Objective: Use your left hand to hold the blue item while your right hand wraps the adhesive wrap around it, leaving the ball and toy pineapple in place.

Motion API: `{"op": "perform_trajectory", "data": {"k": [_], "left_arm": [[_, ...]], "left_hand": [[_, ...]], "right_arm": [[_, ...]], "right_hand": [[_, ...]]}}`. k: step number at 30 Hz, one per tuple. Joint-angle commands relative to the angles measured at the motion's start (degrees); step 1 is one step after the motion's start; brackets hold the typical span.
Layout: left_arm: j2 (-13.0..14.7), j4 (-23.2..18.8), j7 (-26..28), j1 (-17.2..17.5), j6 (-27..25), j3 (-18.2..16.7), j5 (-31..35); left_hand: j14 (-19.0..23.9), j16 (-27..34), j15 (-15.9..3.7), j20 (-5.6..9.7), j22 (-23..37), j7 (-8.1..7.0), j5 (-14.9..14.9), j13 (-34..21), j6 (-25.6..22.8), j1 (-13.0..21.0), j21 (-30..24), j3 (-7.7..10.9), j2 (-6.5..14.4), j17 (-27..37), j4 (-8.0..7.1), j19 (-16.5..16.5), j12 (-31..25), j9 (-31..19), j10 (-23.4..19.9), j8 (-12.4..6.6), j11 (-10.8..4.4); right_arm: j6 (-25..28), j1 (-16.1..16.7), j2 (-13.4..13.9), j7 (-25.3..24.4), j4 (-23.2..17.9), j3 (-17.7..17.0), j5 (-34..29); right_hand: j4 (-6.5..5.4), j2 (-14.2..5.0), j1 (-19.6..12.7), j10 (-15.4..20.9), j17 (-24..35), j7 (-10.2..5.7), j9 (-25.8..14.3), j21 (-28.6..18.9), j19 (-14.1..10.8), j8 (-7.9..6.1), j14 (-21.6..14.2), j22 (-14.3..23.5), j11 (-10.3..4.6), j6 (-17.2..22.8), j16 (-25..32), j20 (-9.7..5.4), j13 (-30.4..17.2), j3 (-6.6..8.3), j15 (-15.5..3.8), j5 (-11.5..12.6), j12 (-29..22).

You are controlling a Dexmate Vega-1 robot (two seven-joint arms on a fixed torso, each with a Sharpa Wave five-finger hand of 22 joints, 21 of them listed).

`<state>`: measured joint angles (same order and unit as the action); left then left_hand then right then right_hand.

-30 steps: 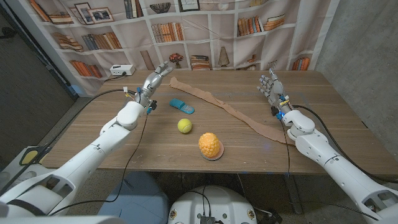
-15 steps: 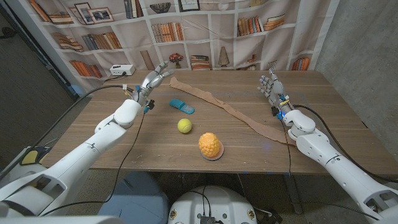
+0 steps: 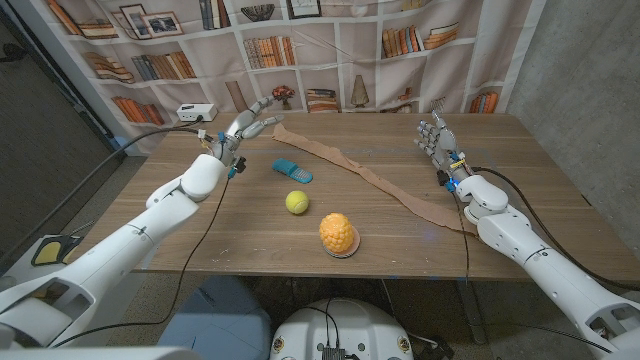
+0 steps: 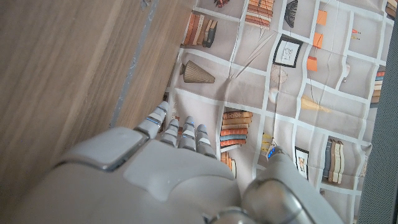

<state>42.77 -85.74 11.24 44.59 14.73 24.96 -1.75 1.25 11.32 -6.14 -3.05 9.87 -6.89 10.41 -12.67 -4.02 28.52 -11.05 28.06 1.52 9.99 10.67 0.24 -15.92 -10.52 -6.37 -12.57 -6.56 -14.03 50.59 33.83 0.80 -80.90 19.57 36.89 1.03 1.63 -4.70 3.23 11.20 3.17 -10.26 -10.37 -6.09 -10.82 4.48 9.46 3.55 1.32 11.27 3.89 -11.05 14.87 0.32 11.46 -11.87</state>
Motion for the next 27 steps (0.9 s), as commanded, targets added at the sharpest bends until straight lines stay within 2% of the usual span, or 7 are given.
{"op": "perform_trajectory", "data": {"k": [1, 6, 13, 22, 27], "left_arm": [[1.3, -1.9, 1.4, -0.9, -2.5, 0.8, 5.3], [2.0, -2.7, 1.2, -1.4, -3.7, 1.4, 7.3], [2.8, -3.8, 1.4, -1.9, -5.7, 2.0, 10.1], [4.2, -4.7, 0.7, -3.1, -6.7, 2.7, 13.3], [5.0, -5.0, -0.2, -3.7, -7.2, 3.1, 14.6]], "left_hand": [[0.2, 0.3, -0.16, 0.10, 0.1, -0.41, -0.2, -0.2, -0.4, 1.0, -0.4, 0.53, -0.1, 0.2, -0.17, 0.5, -0.2, -0.2, 0.0, -0.45, -0.13], [1.1, 0.4, -0.35, 0.18, 0.1, -0.21, -0.2, -0.4, -2.4, 2.1, -0.4, 0.61, -0.6, 0.2, -0.39, 0.6, -0.6, -0.3, -1.0, -0.97, -0.60], [1.9, 0.5, -0.47, 0.44, 0.2, -0.23, -0.2, -0.6, -2.8, 2.7, -0.5, 0.66, -0.8, 0.2, -0.51, 1.3, -0.9, -0.3, -1.7, -0.91, -0.75], [0.9, -0.1, -0.18, 0.52, 0.2, -0.27, -0.3, -0.9, -6.7, 3.6, -0.1, 0.60, -0.9, 0.3, -0.93, 0.2, -1.1, -0.5, -2.4, -1.93, -0.75], [1.0, -0.1, -0.31, 0.56, 0.2, -0.31, -0.3, -1.0, -6.8, 3.8, 0.0, 0.61, -0.9, 0.3, -0.97, 0.2, -1.1, -0.5, -2.6, -1.86, -0.82]], "right_arm": [[-0.4, -0.1, 0.2, 0.3, 0.9, -0.3, 0.2], [-0.8, 0.0, 0.3, 0.2, 1.1, -0.5, 0.1], [-1.1, 0.3, 0.4, 0.1, 1.0, -0.9, 0.4], [-2.3, 0.3, 0.0, 1.0, 1.6, -0.7, 0.4], [-2.8, 0.3, -0.2, 1.0, 1.6, -0.8, 0.3]], "right_hand": [[0.38, 0.09, -0.5, 0.1, 0.0, 0.10, -0.2, -0.2, 0.4, -0.17, 0.6, 0.2, 0.45, 0.0, 0.0, 0.04, -0.2, 0.00, 0.16, 0.0, 0.2], [0.42, 0.10, -0.5, 0.1, 0.0, 0.18, -0.2, -0.2, 0.4, -0.19, 0.6, 0.2, 0.45, 0.0, 0.0, 0.07, -0.2, -0.02, 0.15, 0.0, 0.2], [0.49, 0.08, -0.5, 0.1, 0.0, 0.04, -0.2, -0.2, 0.5, -0.17, 0.6, 0.2, 0.42, 0.0, 0.0, 0.08, -0.2, -0.03, 0.04, 0.0, 0.2], [0.57, 0.13, -0.5, 0.1, 0.0, -0.05, -0.2, -0.3, 0.5, -0.21, 0.6, 0.2, 0.42, 0.1, 0.0, 0.09, -0.2, -0.09, -0.02, -0.1, 0.2], [0.61, 0.11, -0.5, 0.1, 0.0, -0.12, -0.2, -0.3, 0.5, -0.23, 0.6, 0.2, 0.40, 0.2, 0.0, 0.11, -0.2, -0.10, -0.04, -0.1, 0.2]]}}
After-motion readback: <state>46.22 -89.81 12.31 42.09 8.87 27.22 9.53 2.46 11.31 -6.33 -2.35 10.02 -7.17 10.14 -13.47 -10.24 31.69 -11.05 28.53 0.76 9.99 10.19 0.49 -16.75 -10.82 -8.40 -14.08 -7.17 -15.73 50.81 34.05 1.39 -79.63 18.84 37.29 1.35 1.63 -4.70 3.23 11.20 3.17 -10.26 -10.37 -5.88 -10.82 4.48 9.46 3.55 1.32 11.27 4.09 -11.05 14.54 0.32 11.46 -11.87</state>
